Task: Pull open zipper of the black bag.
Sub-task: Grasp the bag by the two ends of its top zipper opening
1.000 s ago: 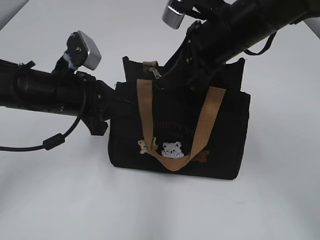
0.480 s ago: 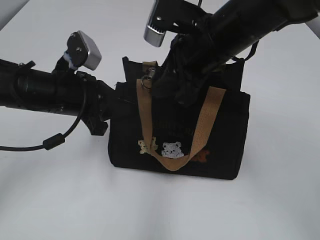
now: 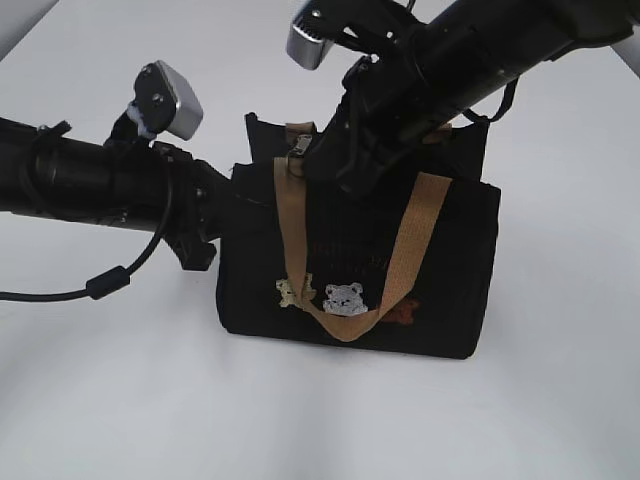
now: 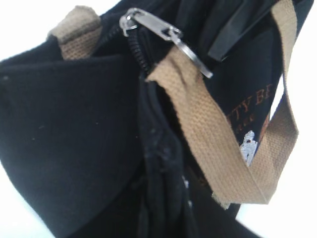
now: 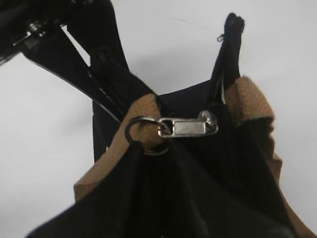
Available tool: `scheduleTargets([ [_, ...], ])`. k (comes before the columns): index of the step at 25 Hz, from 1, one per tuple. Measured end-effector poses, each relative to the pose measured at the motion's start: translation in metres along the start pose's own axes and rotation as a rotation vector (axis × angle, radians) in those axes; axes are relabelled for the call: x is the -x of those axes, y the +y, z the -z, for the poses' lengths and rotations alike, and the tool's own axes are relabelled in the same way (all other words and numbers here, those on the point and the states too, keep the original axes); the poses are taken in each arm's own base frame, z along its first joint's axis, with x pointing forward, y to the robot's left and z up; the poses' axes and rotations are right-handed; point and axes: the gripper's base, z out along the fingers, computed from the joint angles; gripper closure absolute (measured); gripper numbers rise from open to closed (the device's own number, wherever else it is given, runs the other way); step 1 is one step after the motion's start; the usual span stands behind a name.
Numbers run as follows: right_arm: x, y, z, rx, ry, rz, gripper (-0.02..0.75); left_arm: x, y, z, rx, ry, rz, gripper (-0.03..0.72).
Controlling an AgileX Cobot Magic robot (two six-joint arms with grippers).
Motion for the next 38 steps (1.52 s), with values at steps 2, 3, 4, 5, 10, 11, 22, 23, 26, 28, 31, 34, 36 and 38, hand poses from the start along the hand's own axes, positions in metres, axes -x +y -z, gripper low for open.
scheduleTargets([
  [2,0.000,0.000,0.000,0.003,0.001,-0.042,0.457,0.000,0.000,0.000,0.001,0.001,0.000,0.624],
  [3,0.000,0.001,0.000,0.007,0.003,-0.065,0.407,0.000,0.000,0.000,0.001,0.000,-0.001,0.624],
  [4,0.000,0.002,0.000,0.014,0.007,-0.079,0.375,0.000,0.000,0.000,0.002,0.000,-0.001,0.624],
  [5,-0.001,0.002,0.000,0.021,0.009,-0.092,0.347,0.001,0.001,0.000,0.003,0.000,-0.002,0.624],
  [10,0.001,0.004,0.000,0.040,-0.006,-0.167,0.308,0.001,0.001,0.000,0.004,0.001,-0.002,0.624],
  [11,0.002,0.004,0.000,0.039,-0.018,-0.188,0.306,0.001,0.001,0.000,0.004,0.001,-0.002,0.624],
  [22,0.002,-0.004,-0.010,0.000,-0.062,-0.369,0.272,0.000,0.001,0.000,0.005,0.002,-0.002,0.624],
  [23,0.002,-0.004,-0.010,-0.002,-0.063,-0.376,0.280,0.000,0.001,0.000,0.006,0.003,-0.002,0.624],
  [26,0.002,-0.005,-0.010,-0.013,-0.068,-0.382,0.367,0.000,0.001,0.000,0.006,0.003,-0.002,0.624],
  [28,0.002,-0.006,-0.010,-0.020,-0.068,-0.380,0.472,0.000,0.001,0.000,0.006,0.004,-0.004,0.624],
  [31,0.002,-0.006,-0.010,-0.023,-0.069,-0.381,0.635,0.000,0.001,0.000,0.004,0.005,-0.006,0.624],
  [34,0.001,-0.008,-0.010,-0.031,-0.071,-0.386,0.725,0.000,0.001,0.000,0.003,0.007,-0.009,0.624],
  [36,0.001,-0.008,-0.008,-0.034,-0.071,-0.383,0.727,0.000,0.001,0.000,0.003,0.007,-0.009,0.624],
  [38,0.001,-0.009,-0.004,-0.031,-0.073,-0.389,0.727,0.000,0.001,0.000,0.002,0.006,-0.009,0.624],
])
